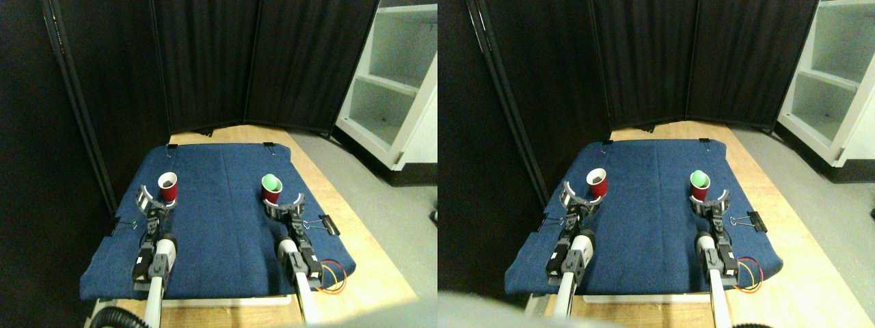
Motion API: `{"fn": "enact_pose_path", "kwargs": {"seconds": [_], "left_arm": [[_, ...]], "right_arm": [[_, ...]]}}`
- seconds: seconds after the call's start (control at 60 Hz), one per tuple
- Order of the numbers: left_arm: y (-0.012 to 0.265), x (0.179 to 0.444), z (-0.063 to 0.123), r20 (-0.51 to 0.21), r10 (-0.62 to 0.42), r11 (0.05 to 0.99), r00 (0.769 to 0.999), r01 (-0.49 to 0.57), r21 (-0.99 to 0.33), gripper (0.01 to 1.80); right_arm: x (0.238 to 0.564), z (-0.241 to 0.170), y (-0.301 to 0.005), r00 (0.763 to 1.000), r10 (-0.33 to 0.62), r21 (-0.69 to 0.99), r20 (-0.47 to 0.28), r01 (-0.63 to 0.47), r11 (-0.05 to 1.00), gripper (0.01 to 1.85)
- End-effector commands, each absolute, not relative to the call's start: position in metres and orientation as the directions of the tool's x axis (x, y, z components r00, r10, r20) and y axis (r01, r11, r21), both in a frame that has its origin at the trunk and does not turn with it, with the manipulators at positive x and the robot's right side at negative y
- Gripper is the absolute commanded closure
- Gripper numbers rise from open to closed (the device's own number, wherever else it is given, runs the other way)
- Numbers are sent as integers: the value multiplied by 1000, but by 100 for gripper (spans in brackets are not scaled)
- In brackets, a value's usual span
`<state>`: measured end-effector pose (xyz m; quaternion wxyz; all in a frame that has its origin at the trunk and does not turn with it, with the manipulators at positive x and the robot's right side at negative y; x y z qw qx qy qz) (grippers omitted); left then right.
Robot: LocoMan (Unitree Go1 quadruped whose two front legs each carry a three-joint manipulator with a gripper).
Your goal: Pour (bimanual)
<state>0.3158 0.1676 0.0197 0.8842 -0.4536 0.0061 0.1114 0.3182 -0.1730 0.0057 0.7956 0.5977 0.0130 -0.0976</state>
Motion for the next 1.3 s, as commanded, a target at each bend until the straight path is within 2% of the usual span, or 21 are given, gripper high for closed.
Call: {"fn": "enact_pose_path", "kwargs": {"seconds": [0.017, 0.05, 0.2, 0.333, 0.433, 0.533, 0.733, 0.9, 1.067, 1.3], "left_arm": [[170, 321, 20, -104, 219, 525, 970, -207, -826, 84], [171, 322, 17, -100, 237, 500, 966, -210, -840, 82], [175, 327, 10, -133, 209, 415, 969, -211, -885, 88], [177, 330, 4, -158, 195, 396, 968, -225, -890, 82], [177, 333, -1, -178, 207, 344, 962, -242, -907, 76], [176, 336, -5, -183, 200, 347, 963, -244, -906, 76], [172, 342, -11, -199, 205, 341, 958, -261, -903, 81], [167, 347, -13, -211, 193, 351, 958, -268, -897, 84], [161, 352, -11, -206, 197, 339, 958, -264, -903, 86], [159, 360, -11, -212, 192, 323, 958, -266, -908, 80]], "right_arm": [[321, 5, -172, 983, -132, 970, -131, 155, 190, 93], [322, 4, -172, 980, -133, 977, -145, 163, 138, 94], [324, 1, -171, 972, -154, 978, -178, 192, 78, 99], [325, -1, -170, 968, -157, 980, -197, 201, 8, 97], [326, -3, -169, 960, -159, 973, -229, 226, -38, 94], [329, -6, -170, 963, -141, 973, -229, 221, -71, 97], [336, -11, -171, 963, -135, 971, -234, 225, -77, 94], [340, -13, -166, 960, -135, 970, -244, 240, -45, 83], [344, -14, -164, 959, -142, 969, -246, 249, -2, 86], [351, -14, -159, 960, -117, 967, -253, 249, -52, 85]]}}
